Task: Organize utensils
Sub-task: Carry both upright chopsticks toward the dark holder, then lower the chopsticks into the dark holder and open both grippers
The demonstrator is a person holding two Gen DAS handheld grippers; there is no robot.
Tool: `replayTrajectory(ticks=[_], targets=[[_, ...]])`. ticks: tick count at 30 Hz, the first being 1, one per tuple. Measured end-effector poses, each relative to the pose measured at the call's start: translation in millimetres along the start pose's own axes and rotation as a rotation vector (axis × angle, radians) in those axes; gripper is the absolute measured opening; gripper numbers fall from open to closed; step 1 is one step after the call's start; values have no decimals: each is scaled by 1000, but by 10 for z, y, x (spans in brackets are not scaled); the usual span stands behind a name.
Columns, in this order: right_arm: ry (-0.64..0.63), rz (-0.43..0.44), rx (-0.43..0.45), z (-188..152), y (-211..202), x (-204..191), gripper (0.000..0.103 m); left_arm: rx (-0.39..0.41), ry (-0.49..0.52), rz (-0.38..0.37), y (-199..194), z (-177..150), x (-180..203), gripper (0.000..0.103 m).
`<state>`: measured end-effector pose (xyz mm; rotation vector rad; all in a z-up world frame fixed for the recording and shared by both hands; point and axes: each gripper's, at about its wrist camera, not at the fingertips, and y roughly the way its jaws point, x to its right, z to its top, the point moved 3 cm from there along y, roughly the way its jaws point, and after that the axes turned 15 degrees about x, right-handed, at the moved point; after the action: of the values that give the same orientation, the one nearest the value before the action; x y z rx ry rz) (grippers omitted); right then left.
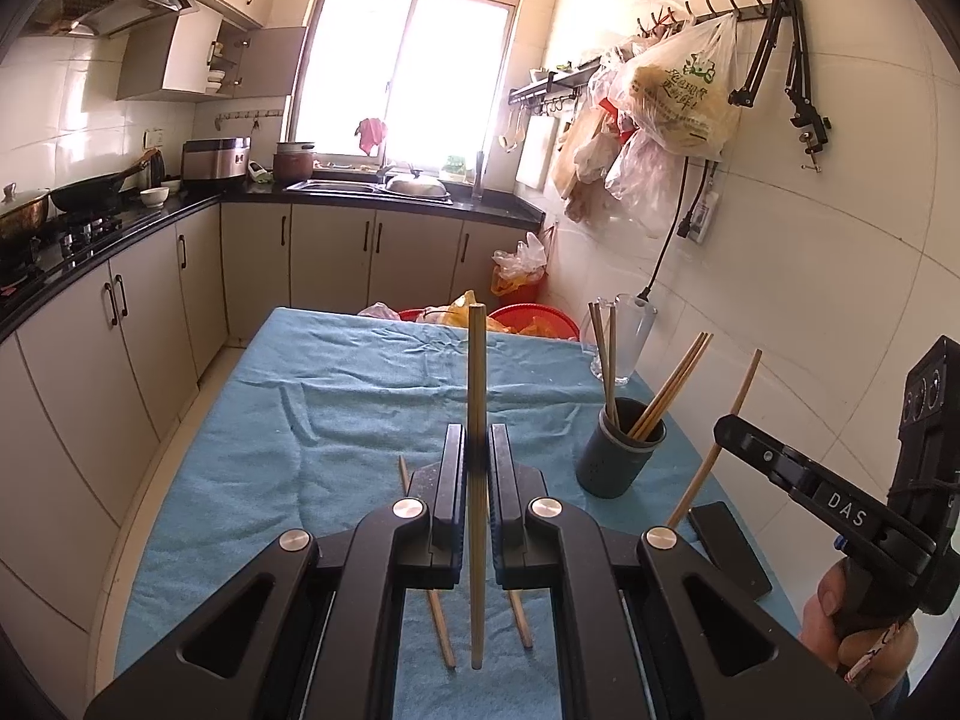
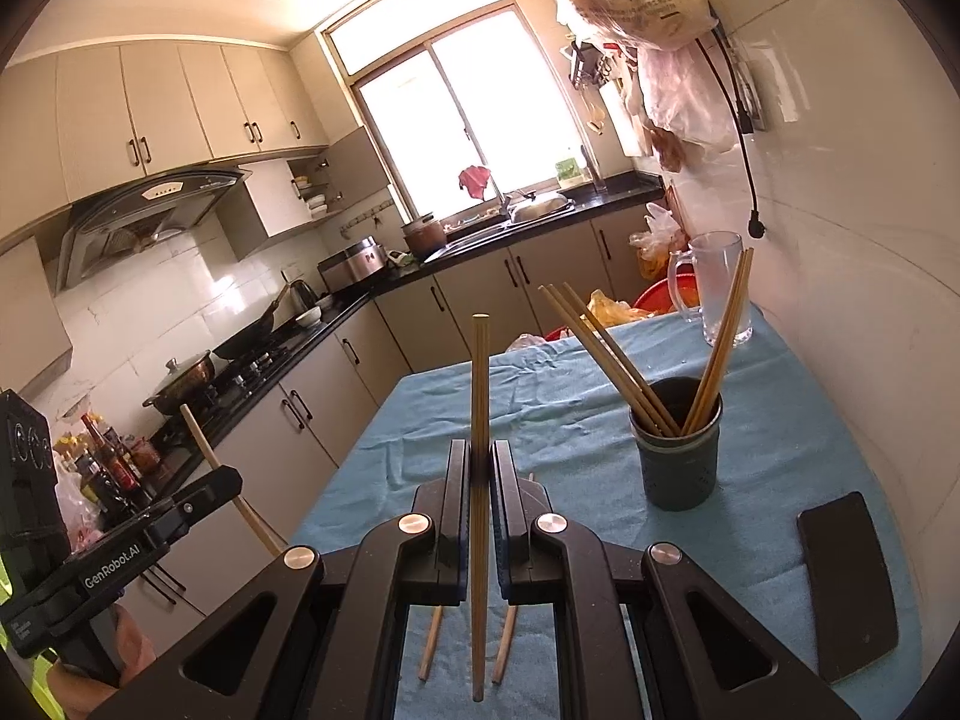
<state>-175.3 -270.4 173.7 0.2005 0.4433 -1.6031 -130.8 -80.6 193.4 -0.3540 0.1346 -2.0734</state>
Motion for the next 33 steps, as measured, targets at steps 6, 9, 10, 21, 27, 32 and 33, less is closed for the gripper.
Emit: replayTrajectory(ticks=[6, 9, 10, 21, 27, 32, 33], targets=[[1, -5, 2, 53, 55, 29, 7, -1, -16, -9, 105, 72, -29, 6], [3, -6, 6, 110, 107, 48, 7, 2, -17, -11, 141, 129, -32, 6], [3, -7, 9, 132, 120, 47, 7, 4, -16, -13, 149, 160, -32, 6], [11, -15, 40, 370, 161, 130, 7, 15, 3, -40, 271, 397, 26, 6], [17, -61, 74, 569, 93, 338, 7, 6, 4, -77, 453, 483, 177, 6], [25, -108, 123, 801, 8, 571, 7, 12, -4, -132, 597, 624, 376, 6], [28, -115, 129, 835, 3, 607, 7, 16, -10, -147, 633, 667, 429, 6]])
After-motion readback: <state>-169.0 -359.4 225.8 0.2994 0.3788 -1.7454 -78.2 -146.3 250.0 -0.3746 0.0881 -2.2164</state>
